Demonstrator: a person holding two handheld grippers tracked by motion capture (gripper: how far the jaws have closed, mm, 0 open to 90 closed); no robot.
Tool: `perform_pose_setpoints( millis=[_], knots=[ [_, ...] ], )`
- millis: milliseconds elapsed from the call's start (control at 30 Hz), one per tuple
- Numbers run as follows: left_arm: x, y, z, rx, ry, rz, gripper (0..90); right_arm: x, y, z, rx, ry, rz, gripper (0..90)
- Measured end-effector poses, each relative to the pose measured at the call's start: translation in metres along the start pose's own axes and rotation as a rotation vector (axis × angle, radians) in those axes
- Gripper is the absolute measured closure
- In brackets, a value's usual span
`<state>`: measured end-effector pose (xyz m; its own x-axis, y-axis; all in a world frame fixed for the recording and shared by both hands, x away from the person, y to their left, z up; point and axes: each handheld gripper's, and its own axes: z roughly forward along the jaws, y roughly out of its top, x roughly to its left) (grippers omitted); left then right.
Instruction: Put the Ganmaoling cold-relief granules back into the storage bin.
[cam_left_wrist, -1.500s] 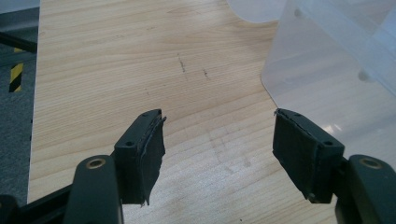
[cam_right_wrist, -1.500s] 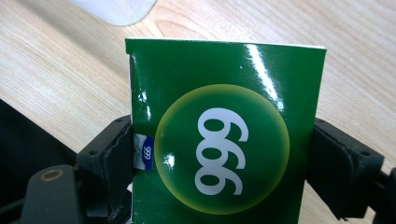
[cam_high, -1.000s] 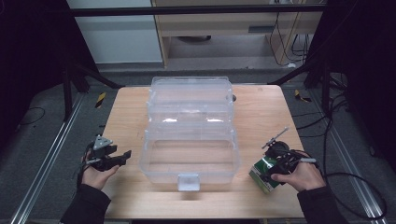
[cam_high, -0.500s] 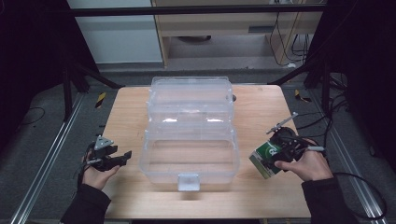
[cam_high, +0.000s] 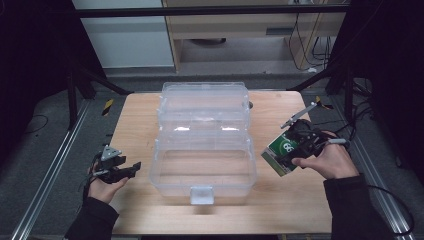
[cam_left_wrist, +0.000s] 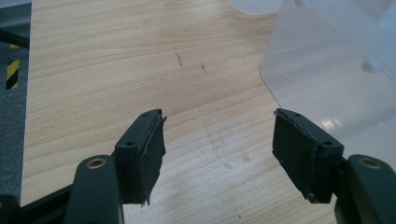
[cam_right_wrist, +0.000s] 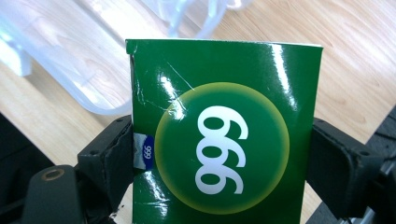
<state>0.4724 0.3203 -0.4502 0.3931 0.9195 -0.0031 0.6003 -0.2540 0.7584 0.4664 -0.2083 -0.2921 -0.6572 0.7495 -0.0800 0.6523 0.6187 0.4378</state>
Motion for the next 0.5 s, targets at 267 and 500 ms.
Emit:
perform_pose_setpoints(
  millis=[267,500],
  knots=[
    [0.0,0.0,0.0,0.006,0.001,0.001,33.3,0.005,0.014,-0.006,0.015,0.066,-0.099,17.9],
    [0.0,0.0,0.001,0.009,-0.001,0.004,33.3,0.012,0.025,-0.009,0.014,0.109,-0.181,17.9]
  ],
)
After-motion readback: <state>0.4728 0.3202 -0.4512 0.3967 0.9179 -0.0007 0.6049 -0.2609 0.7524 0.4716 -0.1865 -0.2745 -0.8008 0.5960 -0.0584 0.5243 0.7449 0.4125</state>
